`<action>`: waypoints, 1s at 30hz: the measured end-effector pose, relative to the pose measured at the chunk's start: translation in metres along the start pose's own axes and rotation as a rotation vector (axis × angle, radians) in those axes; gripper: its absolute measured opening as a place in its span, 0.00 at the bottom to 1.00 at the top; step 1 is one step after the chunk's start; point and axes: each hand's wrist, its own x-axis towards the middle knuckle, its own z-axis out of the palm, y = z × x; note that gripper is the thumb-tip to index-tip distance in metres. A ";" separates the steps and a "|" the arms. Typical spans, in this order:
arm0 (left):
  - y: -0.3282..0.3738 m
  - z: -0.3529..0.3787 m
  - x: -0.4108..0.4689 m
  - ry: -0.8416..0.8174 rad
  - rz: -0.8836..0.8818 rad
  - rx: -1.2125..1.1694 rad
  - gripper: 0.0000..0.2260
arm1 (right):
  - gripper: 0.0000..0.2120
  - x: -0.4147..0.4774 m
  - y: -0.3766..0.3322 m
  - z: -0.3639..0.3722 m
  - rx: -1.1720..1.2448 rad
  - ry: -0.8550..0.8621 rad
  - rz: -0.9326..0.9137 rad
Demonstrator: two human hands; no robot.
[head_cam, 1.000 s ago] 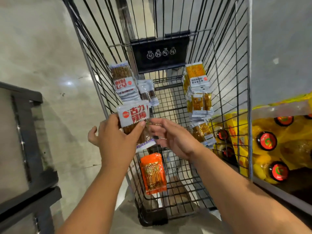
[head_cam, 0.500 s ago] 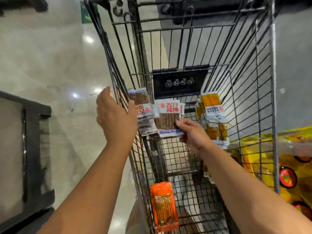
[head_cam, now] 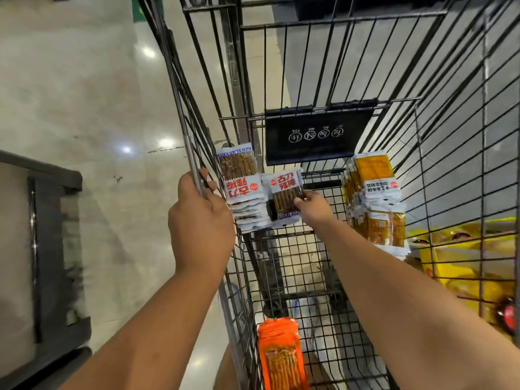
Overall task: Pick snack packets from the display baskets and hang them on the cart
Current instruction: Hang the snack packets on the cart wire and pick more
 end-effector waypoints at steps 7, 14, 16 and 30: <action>-0.002 0.001 0.002 0.015 0.025 -0.011 0.12 | 0.23 0.012 -0.005 0.029 -0.088 -0.065 0.008; -0.002 0.004 0.000 0.013 0.015 -0.024 0.15 | 0.20 -0.004 0.005 0.024 0.244 0.209 0.344; -0.004 0.004 0.001 0.014 0.012 -0.029 0.14 | 0.12 -0.017 -0.001 0.026 0.634 0.146 0.524; -0.003 0.004 0.002 0.032 0.023 -0.012 0.18 | 0.20 -0.011 -0.018 0.023 0.964 -0.117 0.454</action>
